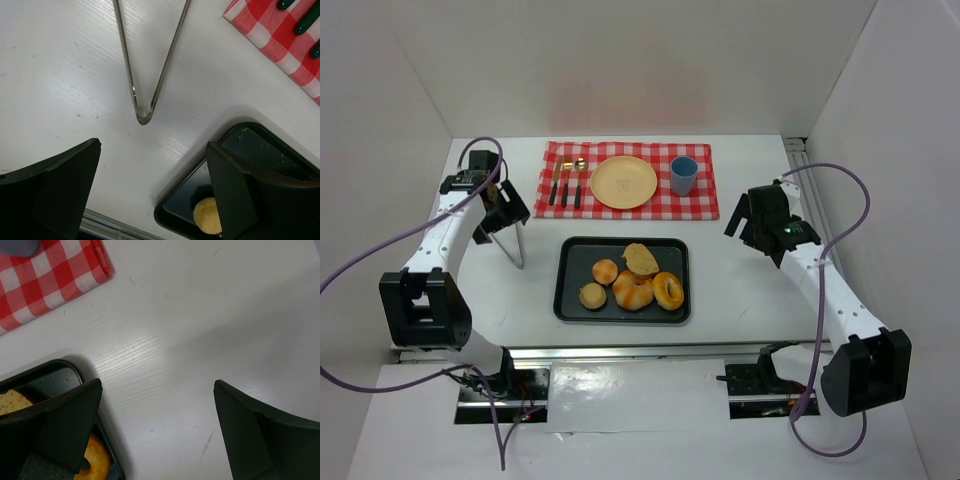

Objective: Place the bread

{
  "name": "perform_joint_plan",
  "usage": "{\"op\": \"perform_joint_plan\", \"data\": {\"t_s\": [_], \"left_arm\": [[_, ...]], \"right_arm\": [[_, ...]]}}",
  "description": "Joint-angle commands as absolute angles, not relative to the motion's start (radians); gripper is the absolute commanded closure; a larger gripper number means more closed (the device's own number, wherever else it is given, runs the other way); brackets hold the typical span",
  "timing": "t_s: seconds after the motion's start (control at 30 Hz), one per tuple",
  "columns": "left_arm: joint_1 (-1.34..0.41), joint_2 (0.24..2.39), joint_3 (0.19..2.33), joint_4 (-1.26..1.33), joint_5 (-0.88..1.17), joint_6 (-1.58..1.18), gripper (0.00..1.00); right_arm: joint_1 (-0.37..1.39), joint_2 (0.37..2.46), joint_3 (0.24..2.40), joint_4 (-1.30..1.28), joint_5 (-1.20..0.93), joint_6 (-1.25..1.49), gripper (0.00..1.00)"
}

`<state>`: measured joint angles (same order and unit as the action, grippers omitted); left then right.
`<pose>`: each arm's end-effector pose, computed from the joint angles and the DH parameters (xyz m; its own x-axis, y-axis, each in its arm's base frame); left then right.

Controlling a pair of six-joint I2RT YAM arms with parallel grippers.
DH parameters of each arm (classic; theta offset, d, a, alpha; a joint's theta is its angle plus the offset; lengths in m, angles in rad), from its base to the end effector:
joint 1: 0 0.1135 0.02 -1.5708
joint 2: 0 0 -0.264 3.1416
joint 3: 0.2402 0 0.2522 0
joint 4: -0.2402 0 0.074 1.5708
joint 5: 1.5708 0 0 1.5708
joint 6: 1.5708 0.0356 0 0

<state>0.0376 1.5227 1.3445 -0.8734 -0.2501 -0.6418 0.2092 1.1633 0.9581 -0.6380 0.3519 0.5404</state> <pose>0.3123 0.0206 0.2986 -0.5997 -0.6030 -0.5261 -0.6468 0.7523 -0.1249 0.2362 0.0376 0.2845 -0.6113 0.3639 -0.7027 0.4010 0.9080 0.1214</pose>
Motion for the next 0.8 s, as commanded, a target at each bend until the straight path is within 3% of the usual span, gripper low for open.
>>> {"op": "perform_joint_plan", "data": {"t_s": [0.0, 0.77], "left_arm": [[0.072, 1.575, 1.322, -0.805, -0.146, -0.669, 0.0], [0.158, 2.04, 1.508, -0.747, -0.206, -0.676, 0.0]], "right_arm": [[0.204, 1.126, 0.939, -0.56, 0.293, 0.523, 0.0], [0.204, 1.203, 0.956, -0.531, 0.224, 0.523, 0.0]]}}
